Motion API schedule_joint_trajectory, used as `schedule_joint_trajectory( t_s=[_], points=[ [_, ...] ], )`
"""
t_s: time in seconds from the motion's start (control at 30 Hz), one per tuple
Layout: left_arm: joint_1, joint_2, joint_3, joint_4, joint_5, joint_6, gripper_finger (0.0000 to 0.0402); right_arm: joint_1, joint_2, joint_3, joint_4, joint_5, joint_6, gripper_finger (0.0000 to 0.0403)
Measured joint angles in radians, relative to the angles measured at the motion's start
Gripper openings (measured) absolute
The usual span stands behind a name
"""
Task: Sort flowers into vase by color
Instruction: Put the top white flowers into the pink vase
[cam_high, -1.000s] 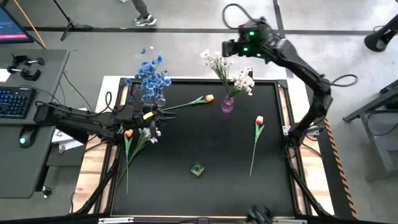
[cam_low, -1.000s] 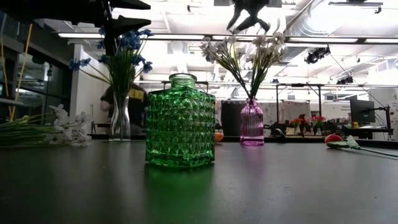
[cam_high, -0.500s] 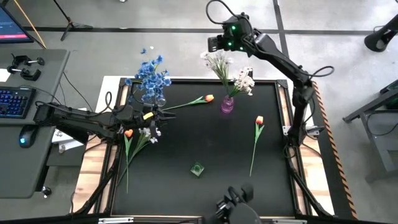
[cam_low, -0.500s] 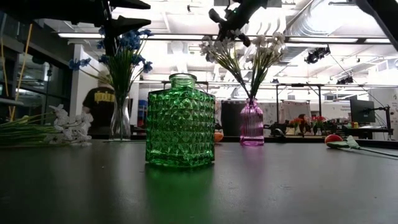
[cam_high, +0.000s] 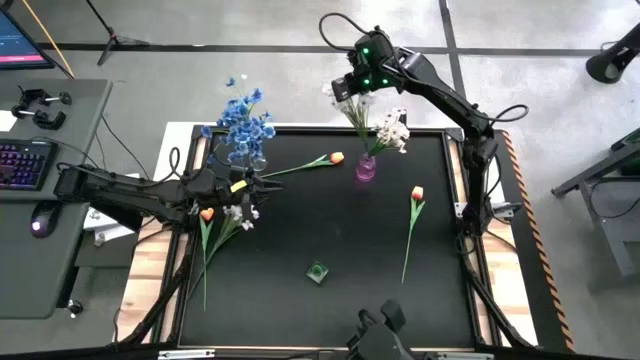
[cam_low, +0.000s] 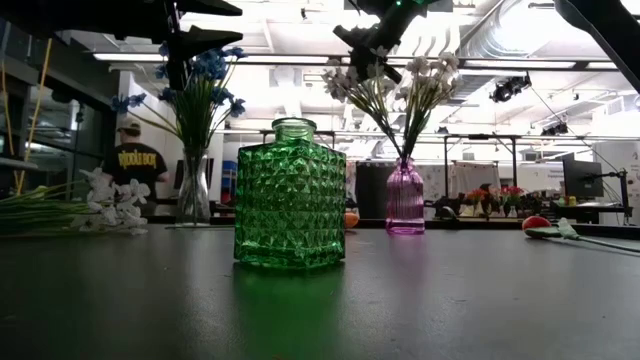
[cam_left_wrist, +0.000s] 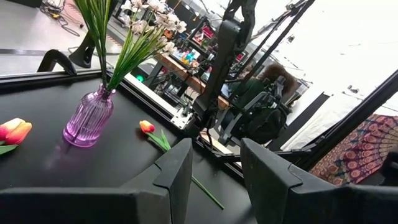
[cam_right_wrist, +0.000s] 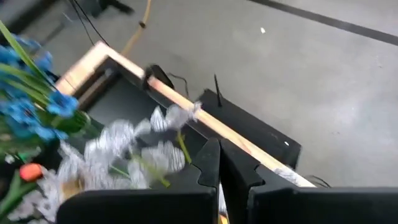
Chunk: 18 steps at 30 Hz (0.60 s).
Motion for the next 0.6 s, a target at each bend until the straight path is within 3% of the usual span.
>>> schedule_joint_trajectory(
  t_s=[0.6],
  points=[
    [0.000, 0.000, 0.000, 0.000, -0.002, 0.017, 0.0122, 0.092, -0.106, 0.001, -0.332, 0.007, -0.097, 0.0000]
  ],
)
